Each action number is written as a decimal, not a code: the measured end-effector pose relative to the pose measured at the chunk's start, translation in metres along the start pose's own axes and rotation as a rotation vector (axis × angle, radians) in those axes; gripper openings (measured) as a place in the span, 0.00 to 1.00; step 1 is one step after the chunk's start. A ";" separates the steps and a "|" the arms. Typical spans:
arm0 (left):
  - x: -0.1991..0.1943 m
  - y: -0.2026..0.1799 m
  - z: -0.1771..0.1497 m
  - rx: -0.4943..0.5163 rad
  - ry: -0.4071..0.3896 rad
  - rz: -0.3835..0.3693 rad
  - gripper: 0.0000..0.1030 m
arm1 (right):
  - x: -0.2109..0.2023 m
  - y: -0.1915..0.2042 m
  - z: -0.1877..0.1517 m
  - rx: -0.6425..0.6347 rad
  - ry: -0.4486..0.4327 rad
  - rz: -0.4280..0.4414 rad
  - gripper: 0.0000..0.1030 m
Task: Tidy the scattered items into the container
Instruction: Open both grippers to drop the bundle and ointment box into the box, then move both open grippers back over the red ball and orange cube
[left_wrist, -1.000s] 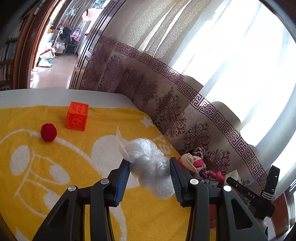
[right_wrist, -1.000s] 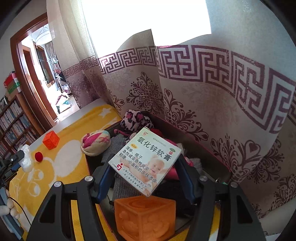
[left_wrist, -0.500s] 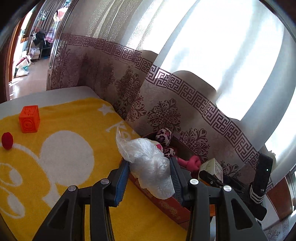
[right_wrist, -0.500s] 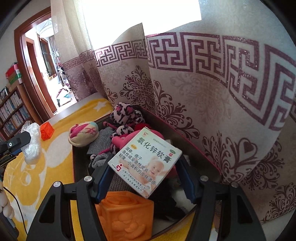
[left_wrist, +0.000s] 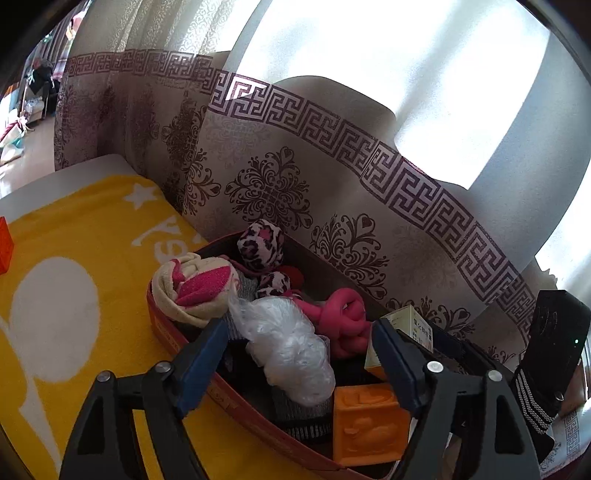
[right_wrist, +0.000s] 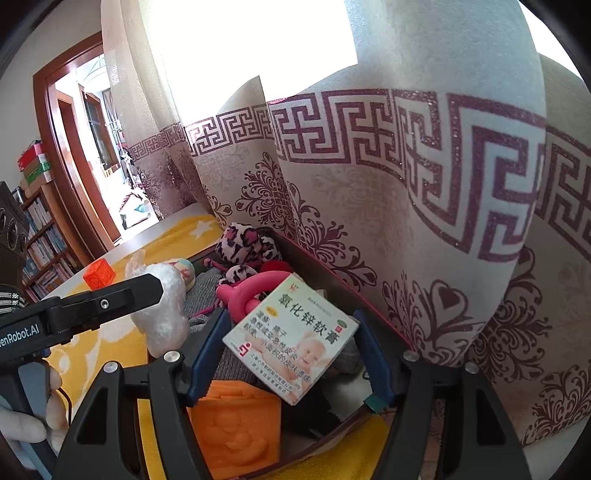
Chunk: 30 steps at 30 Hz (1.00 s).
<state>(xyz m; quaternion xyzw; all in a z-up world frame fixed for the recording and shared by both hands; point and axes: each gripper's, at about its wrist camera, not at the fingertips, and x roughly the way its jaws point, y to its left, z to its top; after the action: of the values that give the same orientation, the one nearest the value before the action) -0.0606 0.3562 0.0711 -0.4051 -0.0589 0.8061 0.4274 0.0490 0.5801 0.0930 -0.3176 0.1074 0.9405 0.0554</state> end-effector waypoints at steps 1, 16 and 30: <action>-0.001 0.003 -0.002 -0.014 -0.014 -0.004 0.99 | 0.000 -0.001 0.000 0.004 -0.003 0.000 0.72; -0.045 0.076 -0.006 -0.201 -0.056 0.117 0.99 | -0.021 0.021 0.007 0.006 -0.079 0.001 0.77; -0.124 0.188 -0.028 -0.304 -0.101 0.424 0.99 | -0.027 0.117 0.026 -0.118 -0.105 0.171 0.79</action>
<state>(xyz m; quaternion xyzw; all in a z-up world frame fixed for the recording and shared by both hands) -0.1236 0.1405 0.0445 -0.4270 -0.1144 0.8788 0.1797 0.0348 0.4719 0.1492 -0.2601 0.0753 0.9619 -0.0382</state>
